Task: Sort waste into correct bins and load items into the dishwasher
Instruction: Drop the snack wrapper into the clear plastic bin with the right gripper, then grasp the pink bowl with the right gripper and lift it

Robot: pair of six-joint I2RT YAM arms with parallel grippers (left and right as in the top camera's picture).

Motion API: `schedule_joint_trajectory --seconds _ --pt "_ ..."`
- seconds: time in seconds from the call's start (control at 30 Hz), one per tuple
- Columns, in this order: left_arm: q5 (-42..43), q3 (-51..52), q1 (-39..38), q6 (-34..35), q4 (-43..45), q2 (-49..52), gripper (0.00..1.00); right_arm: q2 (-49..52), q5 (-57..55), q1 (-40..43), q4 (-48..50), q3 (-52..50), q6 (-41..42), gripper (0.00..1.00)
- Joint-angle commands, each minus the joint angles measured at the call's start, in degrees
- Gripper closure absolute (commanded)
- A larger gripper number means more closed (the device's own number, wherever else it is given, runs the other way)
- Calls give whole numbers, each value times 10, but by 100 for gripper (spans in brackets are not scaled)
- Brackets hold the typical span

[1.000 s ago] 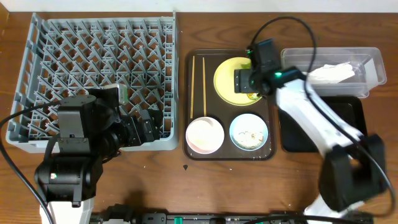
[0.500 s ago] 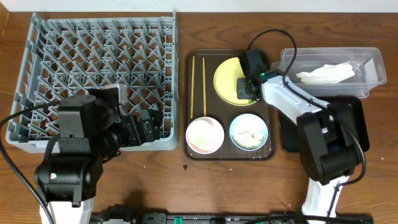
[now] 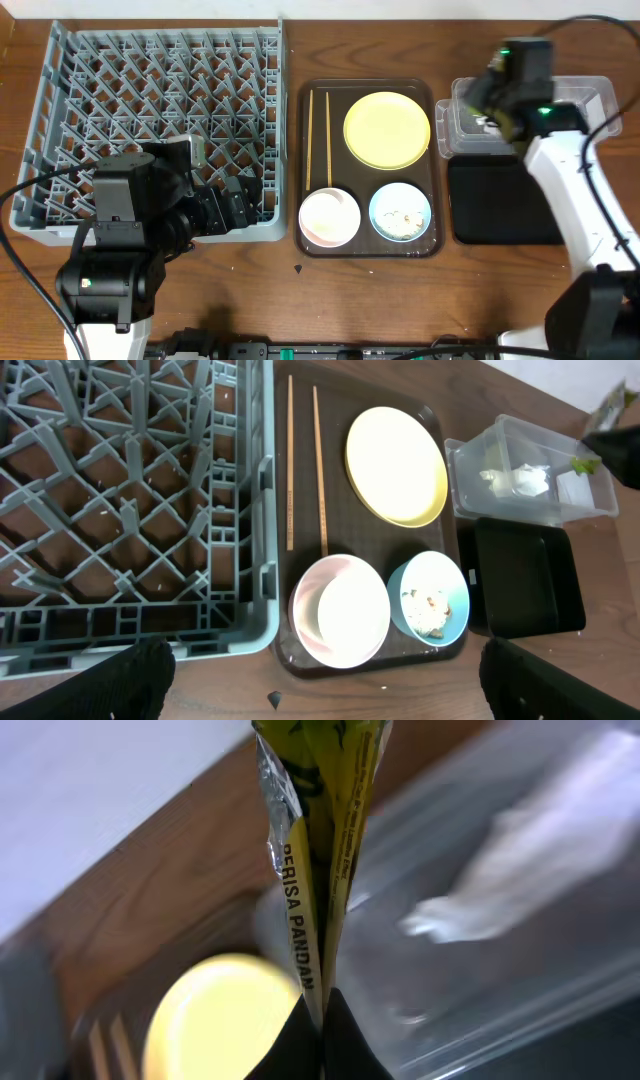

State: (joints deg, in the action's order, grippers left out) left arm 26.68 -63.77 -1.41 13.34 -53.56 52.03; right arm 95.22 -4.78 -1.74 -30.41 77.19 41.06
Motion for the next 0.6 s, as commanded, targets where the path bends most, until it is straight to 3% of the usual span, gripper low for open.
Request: schedule_joint_trajectory --seconds 0.0,0.1,0.2,0.33,0.47,0.57 --pt "5 -12 -3 1 0 0 2 52 -14 37 6 -4 67 72" --pt "5 -12 -3 1 0 0 2 82 13 57 13 -4 56 44" --pt "6 -12 -3 1 0 0 2 71 38 68 12 -4 18 33" --pt "5 -12 -3 1 0 0 2 15 131 64 5 -4 -56 30" --pt "5 -12 -3 1 0 0 2 -68 304 32 -45 -4 -195 34" --pt "5 -12 -3 1 0 0 2 -105 322 -19 -118 -4 -250 34"
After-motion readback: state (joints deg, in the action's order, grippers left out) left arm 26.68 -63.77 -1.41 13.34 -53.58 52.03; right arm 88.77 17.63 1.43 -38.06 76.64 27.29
